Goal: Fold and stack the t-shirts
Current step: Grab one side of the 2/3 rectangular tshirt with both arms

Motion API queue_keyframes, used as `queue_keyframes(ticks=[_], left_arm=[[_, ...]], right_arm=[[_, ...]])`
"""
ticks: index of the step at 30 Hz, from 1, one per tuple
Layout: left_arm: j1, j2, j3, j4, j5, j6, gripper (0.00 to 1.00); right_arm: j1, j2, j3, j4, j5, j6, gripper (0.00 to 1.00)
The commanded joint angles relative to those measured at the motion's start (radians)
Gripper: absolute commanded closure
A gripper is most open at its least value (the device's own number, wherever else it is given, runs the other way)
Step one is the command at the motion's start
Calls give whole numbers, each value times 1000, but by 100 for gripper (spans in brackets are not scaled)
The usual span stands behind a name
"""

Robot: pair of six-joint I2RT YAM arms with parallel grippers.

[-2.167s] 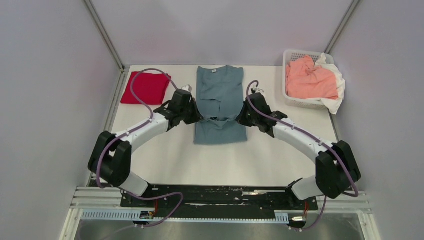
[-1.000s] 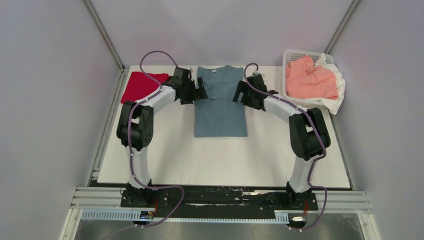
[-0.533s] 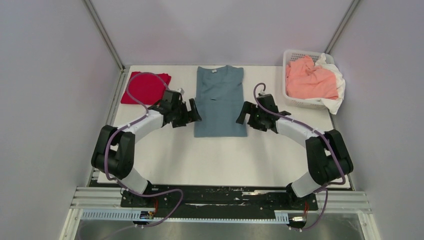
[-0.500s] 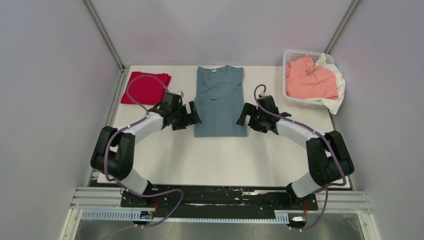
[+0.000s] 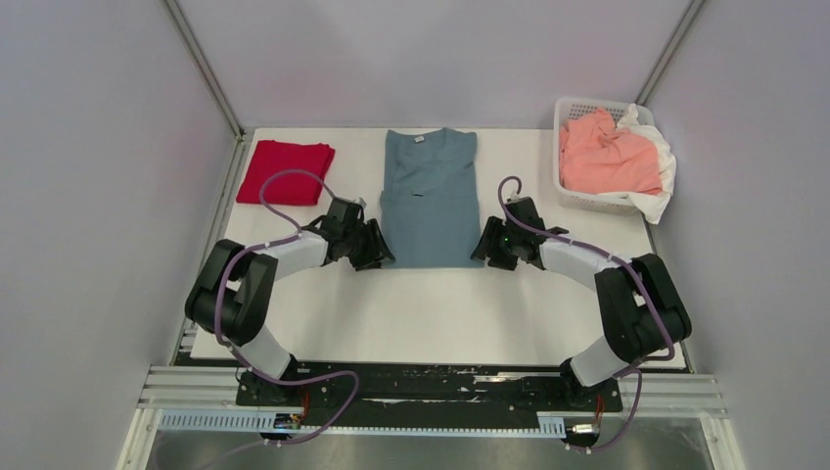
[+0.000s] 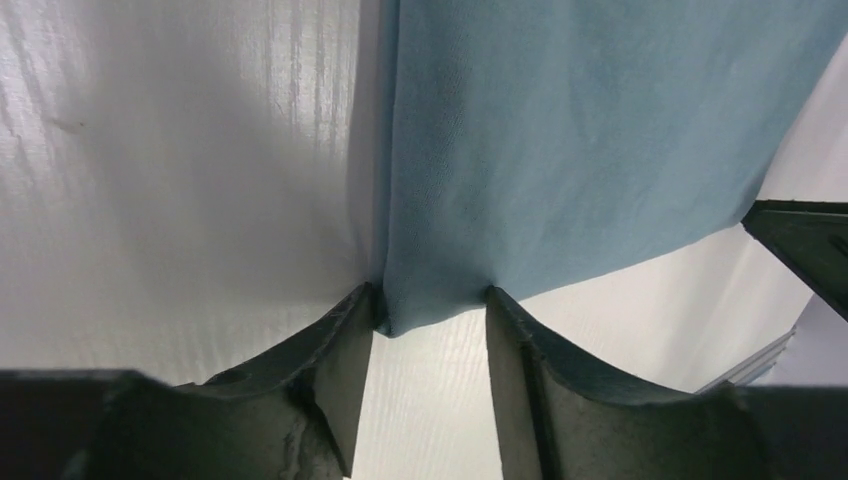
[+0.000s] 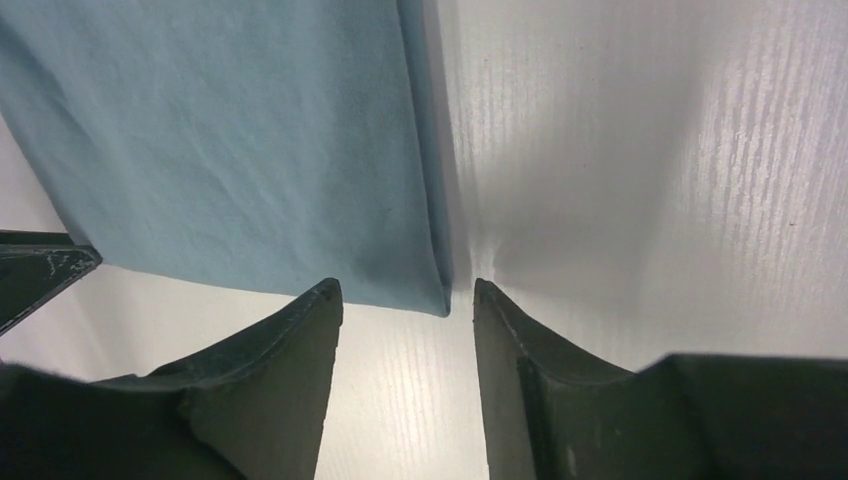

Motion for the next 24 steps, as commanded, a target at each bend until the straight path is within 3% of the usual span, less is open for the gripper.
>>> queue_keyframes(ticks=[1, 8, 10, 11, 13, 15, 21, 24], left_arm=[[-26, 37, 9, 5, -26, -14, 50], [-35, 102, 34, -8, -85, -21, 67], [-34, 120, 54, -20, -98, -20, 78], [-35, 125, 61, -31, -102, -17, 93], [-35, 128, 65, -34, -105, -16, 100], [-36, 108, 49, -40, -94, -8, 100], [-108, -100, -96, -92, -137, -15, 100], [-191, -272, -138, -181, -241, -42, 100]], right_arm=[[8, 36, -13, 16, 20, 20, 52], [13, 86, -3, 16, 29, 15, 57], [14, 101, 4, 15, 28, 15, 67], [16, 104, 6, 16, 32, 17, 75], [24, 101, 4, 15, 49, 13, 91], [29, 79, -4, 10, 29, 6, 99], [72, -117, -104, -50, -101, -27, 100], [93, -246, -169, -136, -171, -62, 100]])
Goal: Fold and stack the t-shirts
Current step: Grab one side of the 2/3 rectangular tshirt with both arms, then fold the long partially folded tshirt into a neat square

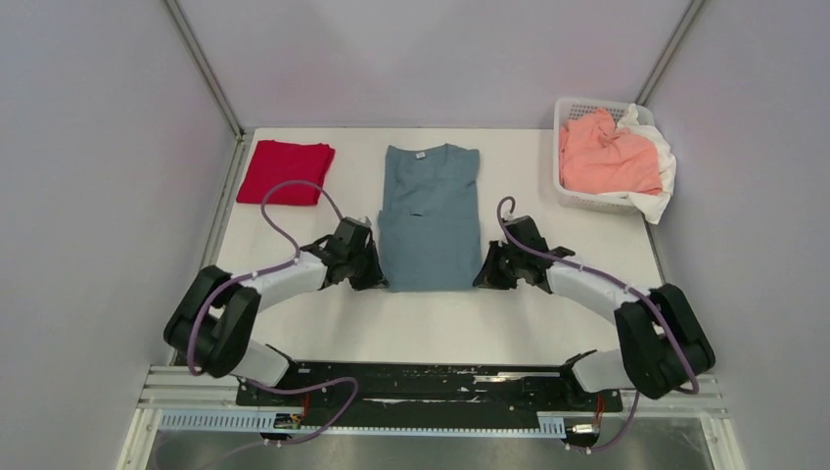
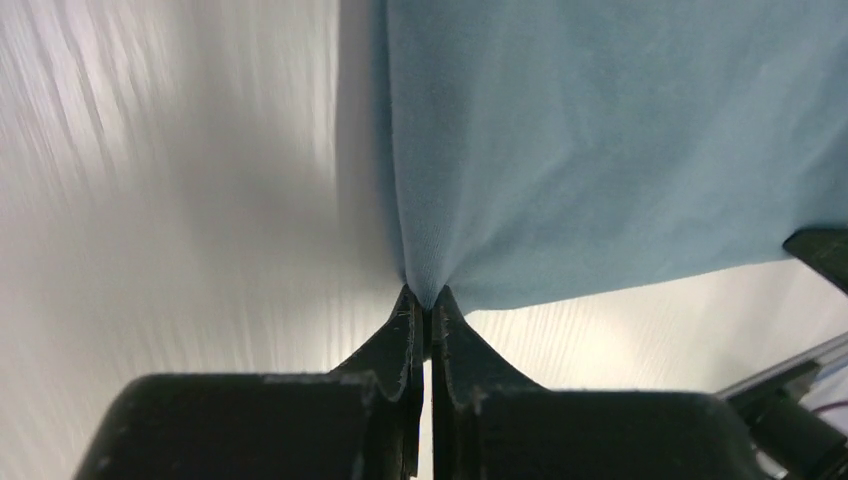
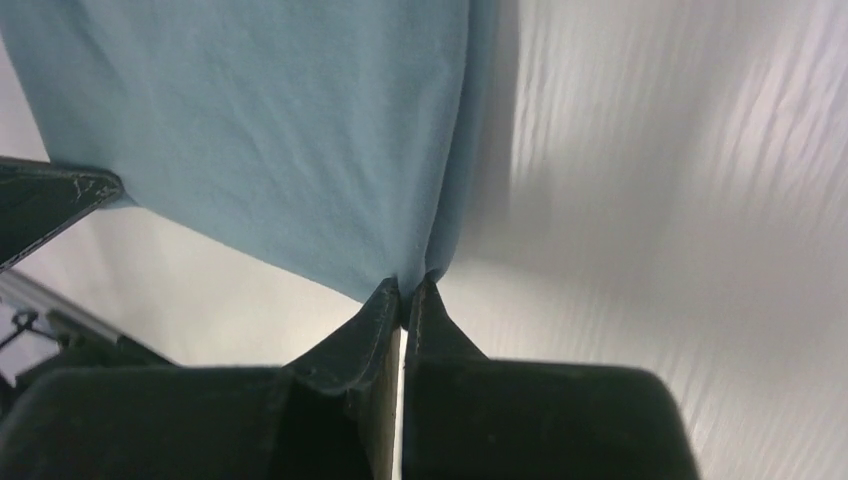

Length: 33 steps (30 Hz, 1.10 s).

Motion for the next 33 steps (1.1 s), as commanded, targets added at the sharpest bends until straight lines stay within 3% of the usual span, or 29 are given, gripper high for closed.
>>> queue_keyframes(ticks=[1, 9, 15, 23, 28, 33], left_arm=[[-134, -256, -72, -186, -148, -17, 100], [-331, -702, -87, -459, -229, -45, 100], [-367, -837, -32, -477, -195, -5, 100], [-343, -797, 53, -380, -470, 17, 100], [-212, -634, 117, -282, -399, 44, 100], [-93, -479, 199, -212, -370, 69, 100]], right_arm=[[40, -197, -72, -159, -131, -72, 100], [132, -592, -140, -342, -308, -50, 100], [137, -777, -54, -384, -299, -23, 100], [134, -705, 123, -380, 10, -21, 100], [112, -593, 190, -324, 187, -10, 100], [21, -443, 264, -248, 163, -40, 100]])
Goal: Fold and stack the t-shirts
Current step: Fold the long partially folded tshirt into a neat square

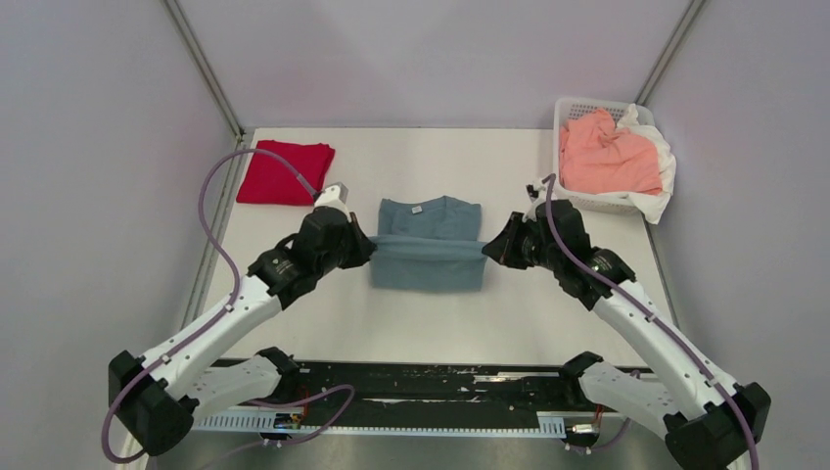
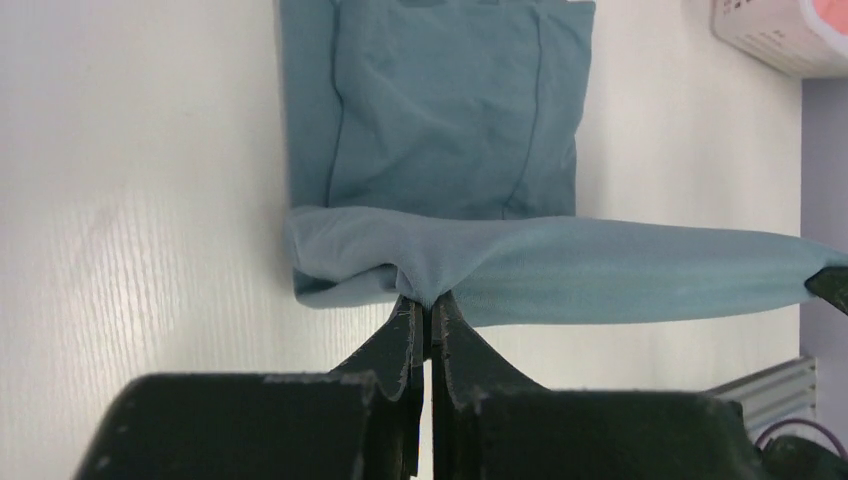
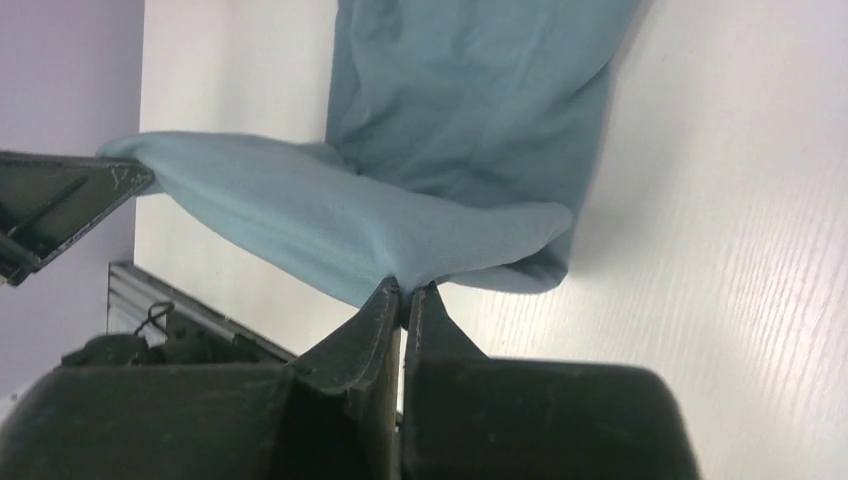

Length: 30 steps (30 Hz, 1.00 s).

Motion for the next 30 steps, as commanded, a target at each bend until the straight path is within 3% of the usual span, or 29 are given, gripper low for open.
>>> queue_keyframes(ticks=[1, 9, 17, 26, 27, 28, 29, 30], left_arm=[[84, 94, 87, 98, -12, 55, 100], [256, 368, 231, 154, 135, 102, 100], [326, 670, 426, 133, 201, 122, 100], [373, 905, 567, 82, 195, 111, 100], [381, 927, 582, 82, 211, 111, 99], [383, 937, 589, 83, 245, 116, 86], [385, 950, 602, 85, 260, 118, 79], [385, 954, 606, 95, 286, 124, 65]], right_arm=[[-81, 105, 86, 124, 72, -24, 100], [-218, 343, 185, 221, 5, -55, 100], [-294, 628, 282, 353, -136, -70, 100], [-313, 949, 462, 355, -111, -82, 99], [-314, 962, 473, 356, -102, -85, 94], [-315, 971, 484, 356, -93, -91, 84], [-316, 981, 499, 356, -89, -102, 67], [-318, 990, 517, 355, -93, -116, 50]])
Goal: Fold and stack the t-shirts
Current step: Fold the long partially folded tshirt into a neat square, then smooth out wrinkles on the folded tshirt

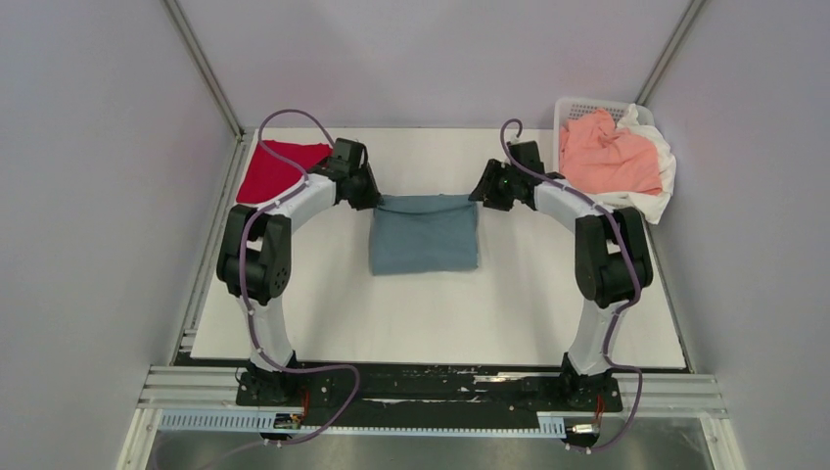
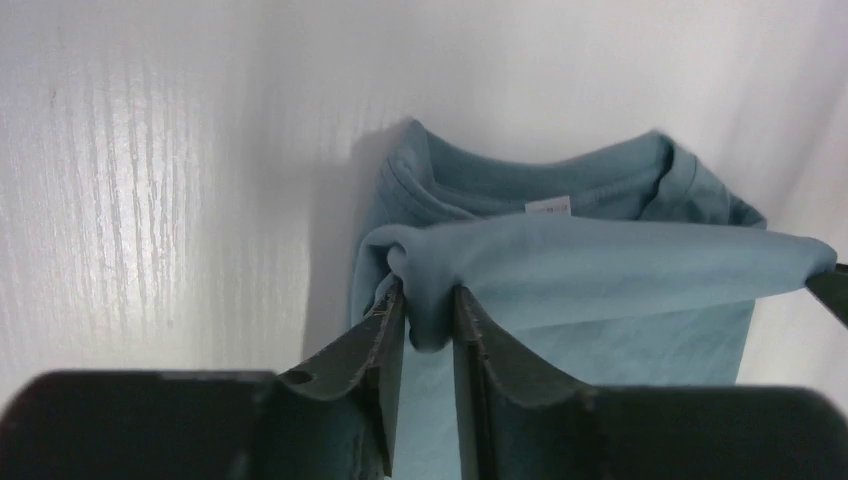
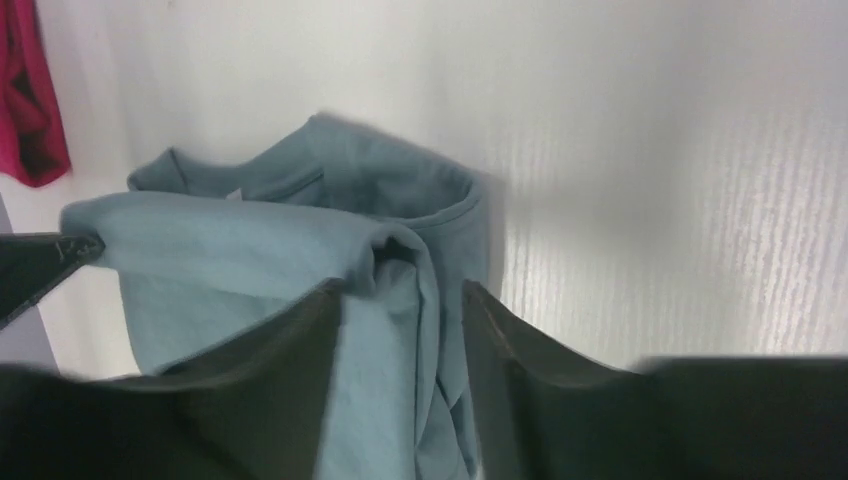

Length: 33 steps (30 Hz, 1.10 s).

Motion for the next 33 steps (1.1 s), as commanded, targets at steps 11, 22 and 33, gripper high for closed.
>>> queue_keyframes(ticks=[11, 22, 33], left_arm=[[7, -194, -57, 72, 171, 31, 0], [-98, -257, -322, 257, 294, -64, 0], [-34, -119, -480, 271, 280, -86, 0]], right_arm=[[33, -205, -54, -33, -146, -90, 0], [110, -295, -490, 531, -539, 211, 0], [0, -162, -673, 452, -296, 167, 1]])
